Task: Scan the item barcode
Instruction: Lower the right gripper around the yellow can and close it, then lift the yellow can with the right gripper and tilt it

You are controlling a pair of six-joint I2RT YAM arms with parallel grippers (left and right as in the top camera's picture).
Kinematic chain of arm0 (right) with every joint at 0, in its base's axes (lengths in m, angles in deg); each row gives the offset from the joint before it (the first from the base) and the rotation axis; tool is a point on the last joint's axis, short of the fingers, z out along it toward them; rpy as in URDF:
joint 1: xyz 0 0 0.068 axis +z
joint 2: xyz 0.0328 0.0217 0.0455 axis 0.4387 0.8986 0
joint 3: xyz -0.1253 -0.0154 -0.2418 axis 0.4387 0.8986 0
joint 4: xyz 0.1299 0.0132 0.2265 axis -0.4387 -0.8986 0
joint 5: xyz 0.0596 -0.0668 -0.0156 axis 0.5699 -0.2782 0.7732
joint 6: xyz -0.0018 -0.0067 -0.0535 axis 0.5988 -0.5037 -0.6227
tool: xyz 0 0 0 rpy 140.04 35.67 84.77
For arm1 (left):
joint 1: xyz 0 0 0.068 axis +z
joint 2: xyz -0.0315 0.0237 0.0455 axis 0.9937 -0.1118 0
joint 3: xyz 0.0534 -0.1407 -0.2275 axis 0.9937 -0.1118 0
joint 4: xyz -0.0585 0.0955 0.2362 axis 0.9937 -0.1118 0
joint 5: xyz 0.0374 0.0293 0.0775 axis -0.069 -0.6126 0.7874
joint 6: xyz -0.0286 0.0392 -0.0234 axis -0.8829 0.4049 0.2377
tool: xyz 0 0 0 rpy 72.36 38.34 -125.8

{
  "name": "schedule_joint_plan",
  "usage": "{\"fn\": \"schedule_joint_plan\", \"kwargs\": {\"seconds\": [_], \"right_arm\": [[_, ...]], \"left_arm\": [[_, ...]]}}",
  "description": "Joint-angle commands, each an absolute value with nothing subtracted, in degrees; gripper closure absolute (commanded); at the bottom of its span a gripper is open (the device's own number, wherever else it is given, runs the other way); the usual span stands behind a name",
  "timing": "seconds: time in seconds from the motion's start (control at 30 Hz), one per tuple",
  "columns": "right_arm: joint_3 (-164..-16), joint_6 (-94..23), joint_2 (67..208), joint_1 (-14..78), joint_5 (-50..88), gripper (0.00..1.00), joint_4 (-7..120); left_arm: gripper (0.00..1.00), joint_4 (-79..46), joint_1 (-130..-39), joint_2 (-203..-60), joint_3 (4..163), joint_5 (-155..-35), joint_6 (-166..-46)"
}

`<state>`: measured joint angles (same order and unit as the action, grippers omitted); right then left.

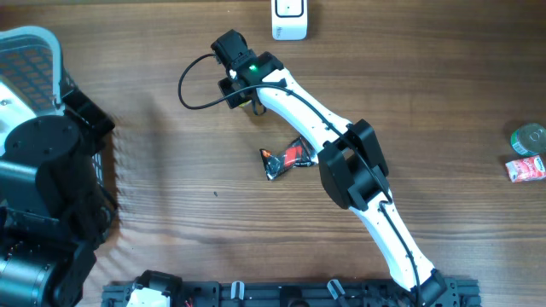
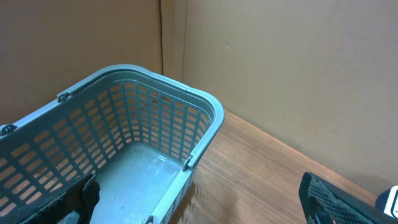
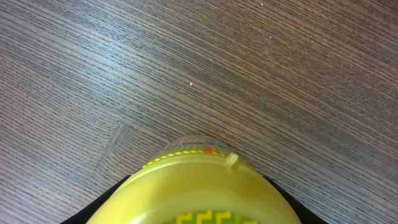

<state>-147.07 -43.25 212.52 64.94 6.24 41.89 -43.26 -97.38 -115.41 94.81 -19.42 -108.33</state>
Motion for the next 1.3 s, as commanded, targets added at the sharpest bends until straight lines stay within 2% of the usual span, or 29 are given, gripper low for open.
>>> {"fn": "schedule_joint_plan", "kwargs": {"seconds": [0.0, 0.1, 0.63, 1.1, 1.27], "right_arm": [[-147.8, -43.1, 213.2, 65.0, 6.9, 0.44, 41.1], [-147.8, -41.7, 213.1, 65.0, 6.9, 0.44, 40.1], [-147.8, -36.4, 209.7, 65.0, 7.1, 0.59, 29.0], [-147.8, -32.0, 203.4, 64.4, 8.5, 0.58, 19.9], [-147.8, -30.8, 203.1, 62.8, 11.9, 0.6, 15.4]], "left_arm": [[0.0, -43.3, -97.2, -115.2, 94.8, -20.0, -109.1], [0.0, -43.3, -97.2, -115.2, 94.8, -20.0, -109.1], [0.0, -43.4, -97.2, -116.9, 94.8, -24.2, -109.2], [0.0, -44.0, -97.2, -119.9, 94.8, -25.8, -111.0], [0.0, -44.6, -97.2, -119.9, 94.8, -26.2, -111.1]]}}
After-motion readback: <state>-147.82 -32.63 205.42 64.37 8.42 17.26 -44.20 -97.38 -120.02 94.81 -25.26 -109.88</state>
